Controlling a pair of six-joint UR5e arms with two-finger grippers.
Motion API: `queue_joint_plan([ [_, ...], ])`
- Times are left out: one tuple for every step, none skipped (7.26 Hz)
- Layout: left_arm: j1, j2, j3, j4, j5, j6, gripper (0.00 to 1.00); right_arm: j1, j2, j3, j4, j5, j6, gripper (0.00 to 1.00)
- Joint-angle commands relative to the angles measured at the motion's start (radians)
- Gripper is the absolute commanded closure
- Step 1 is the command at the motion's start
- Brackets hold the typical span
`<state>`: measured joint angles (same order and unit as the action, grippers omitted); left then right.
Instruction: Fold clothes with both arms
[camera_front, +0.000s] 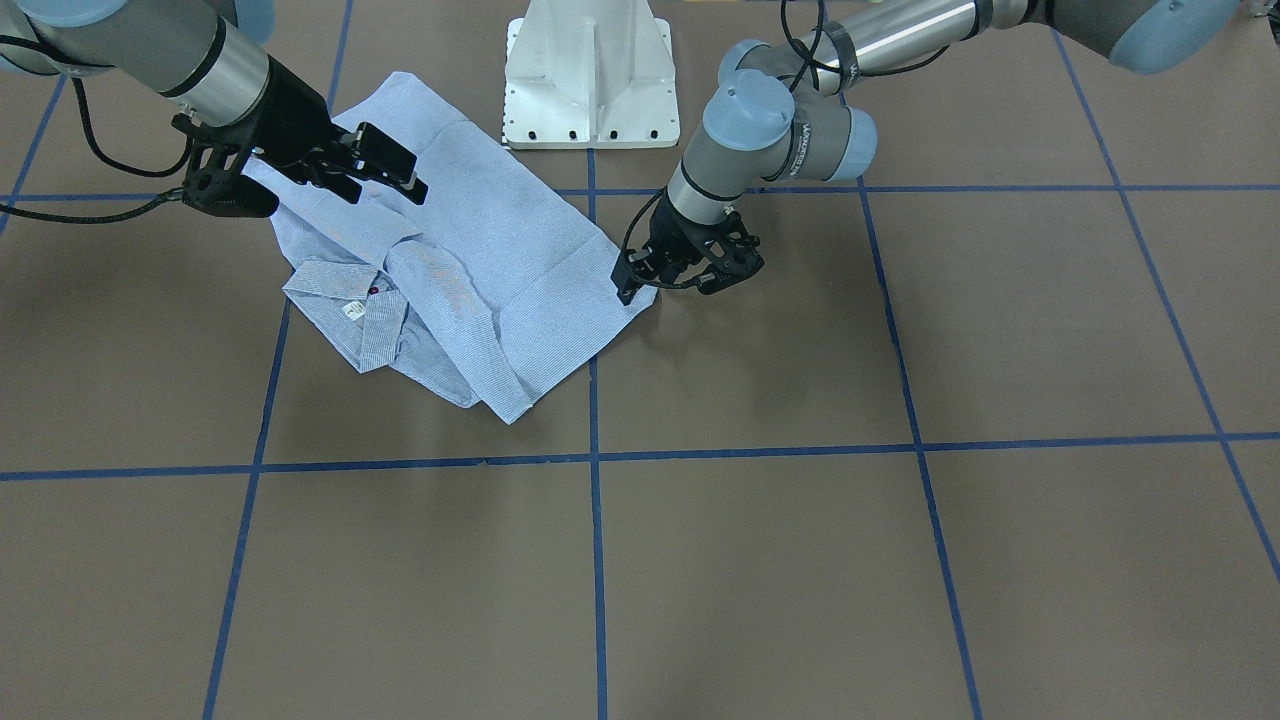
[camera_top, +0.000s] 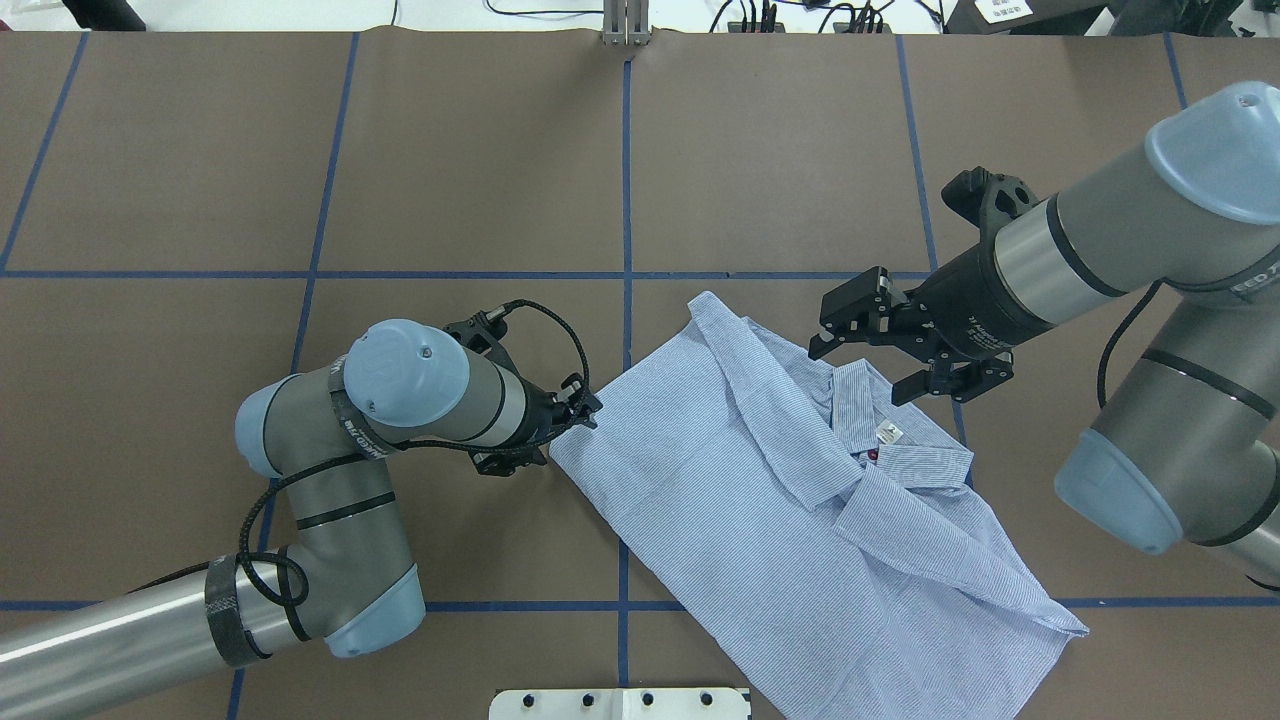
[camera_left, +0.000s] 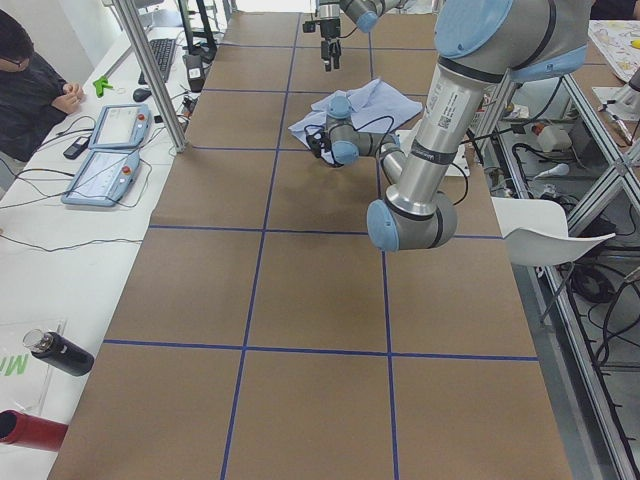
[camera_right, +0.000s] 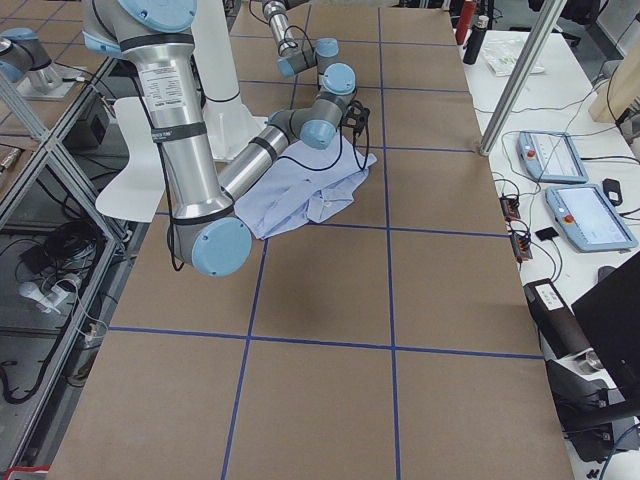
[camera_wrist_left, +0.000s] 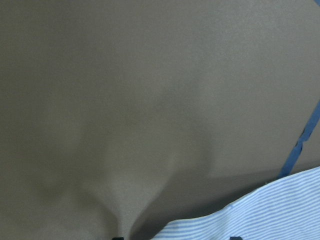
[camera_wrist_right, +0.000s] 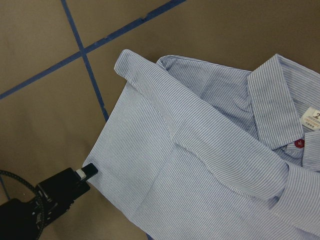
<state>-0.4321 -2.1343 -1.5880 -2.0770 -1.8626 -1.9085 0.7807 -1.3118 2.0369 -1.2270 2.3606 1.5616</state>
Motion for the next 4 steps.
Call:
queue_joint_plan([
  [0.001, -0.002, 0.0, 0.0, -0.001, -0.001, 0.52, 0.0, -0.001, 0.0, -0.002, 0.0, 0.0, 0.0],
  [0.001, -0.003, 0.0, 0.0, -0.001, -0.001, 0.62, 0.0, -0.001, 0.0, -0.003, 0.0, 0.0, 0.0],
  [0.003, -0.006, 0.0, 0.0, -0.001, 0.0, 0.76, 0.0, -0.001, 0.0, -0.003, 0.0, 0.002, 0.0],
  [0.001, -0.007, -0.006, 0.0, -0.003, -0.001, 0.97, 0.002, -0.003, 0.0, -0.003, 0.0, 0.0, 0.0],
])
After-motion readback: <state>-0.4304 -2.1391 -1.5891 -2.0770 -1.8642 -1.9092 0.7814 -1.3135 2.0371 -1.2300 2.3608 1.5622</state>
